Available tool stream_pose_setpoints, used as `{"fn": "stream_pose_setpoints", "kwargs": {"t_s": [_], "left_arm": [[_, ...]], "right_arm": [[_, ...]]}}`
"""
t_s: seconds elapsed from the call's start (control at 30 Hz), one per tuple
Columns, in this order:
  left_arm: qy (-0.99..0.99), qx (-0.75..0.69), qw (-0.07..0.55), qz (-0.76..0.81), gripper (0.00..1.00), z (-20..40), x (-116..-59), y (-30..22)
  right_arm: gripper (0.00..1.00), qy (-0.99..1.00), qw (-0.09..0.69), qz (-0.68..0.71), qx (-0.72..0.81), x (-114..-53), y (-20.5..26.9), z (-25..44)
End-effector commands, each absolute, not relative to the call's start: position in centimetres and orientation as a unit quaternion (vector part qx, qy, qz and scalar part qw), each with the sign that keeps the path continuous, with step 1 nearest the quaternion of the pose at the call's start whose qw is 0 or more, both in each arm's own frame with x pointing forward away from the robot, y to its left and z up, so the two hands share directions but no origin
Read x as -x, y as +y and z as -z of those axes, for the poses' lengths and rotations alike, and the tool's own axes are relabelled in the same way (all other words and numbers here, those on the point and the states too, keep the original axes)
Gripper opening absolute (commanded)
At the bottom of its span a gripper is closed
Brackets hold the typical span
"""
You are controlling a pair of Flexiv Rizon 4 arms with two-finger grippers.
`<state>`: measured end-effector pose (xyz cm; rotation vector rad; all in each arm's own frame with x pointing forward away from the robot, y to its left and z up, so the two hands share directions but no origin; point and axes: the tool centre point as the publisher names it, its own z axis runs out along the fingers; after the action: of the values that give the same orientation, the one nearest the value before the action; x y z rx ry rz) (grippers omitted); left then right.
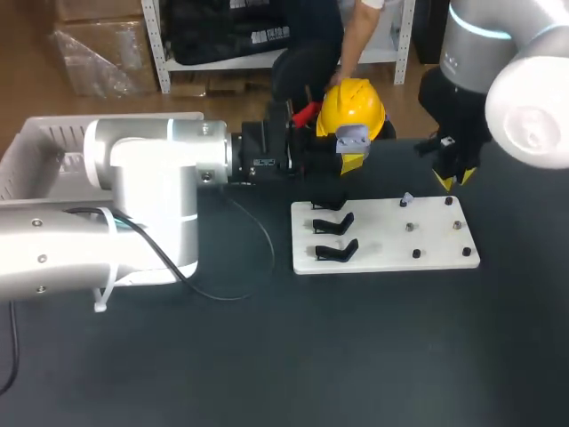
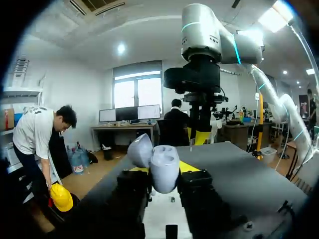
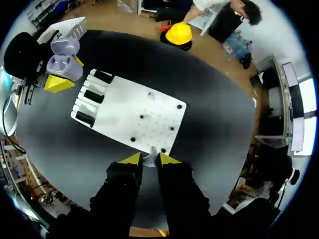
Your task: Pick up each earbud case from the left stands, insert the matching earbuds, close the lid, and place the case in the box.
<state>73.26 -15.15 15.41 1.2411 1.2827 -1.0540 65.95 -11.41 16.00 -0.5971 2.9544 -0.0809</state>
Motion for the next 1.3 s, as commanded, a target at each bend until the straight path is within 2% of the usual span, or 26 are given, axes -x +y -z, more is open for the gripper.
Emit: {"fn": "stream_pose_setpoints", "kwargs": {"t_s": [0.03, 0.37, 0.53, 0.7, 1.07, 1.3], "left_arm": [[0.532, -0.512, 0.516, 0.435, 0.00, -15.2, -72.9, -15.2], [0.532, -0.512, 0.516, 0.435, 0.00, -15.2, -72.9, -15.2], [0.532, -0.512, 0.516, 0.435, 0.00, -15.2, -72.9, -15.2], [0.532, -0.512, 0.516, 0.435, 0.00, -15.2, -72.9, -15.2], [0.532, -0.512, 0.516, 0.435, 0.00, -15.2, -72.9, -15.2], [0.532, -0.512, 0.516, 0.435, 0.00, -15.2, -72.9, -15.2]], "right_arm": [[0.00, 0.975, 0.064, 0.027, 0.210, -64.7, -10.7, -18.2], [0.00, 0.975, 0.064, 0.027, 0.210, -64.7, -10.7, -18.2], [0.00, 0.996, 0.066, -0.018, -0.060, -65.8, -9.5, -18.1], [0.00, 0.974, 0.065, -0.068, -0.204, -65.3, -7.5, -19.0], [0.00, 0.955, 0.077, -0.017, -0.287, -64.8, -5.2, -21.1], [0.00, 0.969, 0.074, -0.008, -0.235, -64.9, -4.4, -21.7]]}}
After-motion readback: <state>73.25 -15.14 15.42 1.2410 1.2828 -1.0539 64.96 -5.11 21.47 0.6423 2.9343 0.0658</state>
